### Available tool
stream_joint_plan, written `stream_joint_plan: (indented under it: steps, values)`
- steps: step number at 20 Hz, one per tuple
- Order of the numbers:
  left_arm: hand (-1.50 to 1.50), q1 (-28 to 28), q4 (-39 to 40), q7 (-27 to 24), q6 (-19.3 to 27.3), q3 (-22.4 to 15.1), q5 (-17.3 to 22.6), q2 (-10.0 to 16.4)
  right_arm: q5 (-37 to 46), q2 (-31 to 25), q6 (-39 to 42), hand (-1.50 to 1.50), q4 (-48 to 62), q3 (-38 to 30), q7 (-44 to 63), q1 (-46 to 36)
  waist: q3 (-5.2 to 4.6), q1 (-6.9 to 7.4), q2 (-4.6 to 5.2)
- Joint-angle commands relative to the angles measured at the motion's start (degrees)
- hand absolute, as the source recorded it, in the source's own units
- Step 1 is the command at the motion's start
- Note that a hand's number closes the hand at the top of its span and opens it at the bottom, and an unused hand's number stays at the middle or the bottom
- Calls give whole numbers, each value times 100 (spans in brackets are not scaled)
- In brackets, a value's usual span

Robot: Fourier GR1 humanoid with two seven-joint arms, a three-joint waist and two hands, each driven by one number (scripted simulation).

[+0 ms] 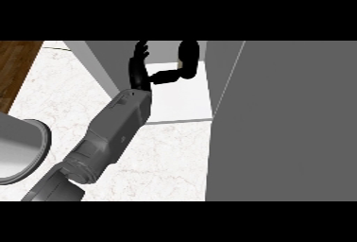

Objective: Pick up the wine, place it into the cabinet and close the cabinet

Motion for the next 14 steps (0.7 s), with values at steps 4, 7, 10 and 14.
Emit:
stream_joint_plan:
  steps: [4, 7, 10, 14]
  values:
    - [-150, -194, 469, 53, 11, 32, -168, 345, -609, -36, 26, -150, -823, -76, 342, 170, -3, -34, 30]
    - [-150, -138, 438, -226, -10, 126, -137, 368, -392, 31, 31, -150, -850, 229, 304, 258, -9, -67, 41]
    - [-150, -290, 334, -78, -201, 172, -136, 497, -575, -61, 56, -150, -965, 51, 350, 427, -2, 33, -12]
    - [-150, -219, 222, -431, -653, 192, -194, 441, -513, -8, 60, -150, -755, 51, 250, 204, -5, 26, 22]
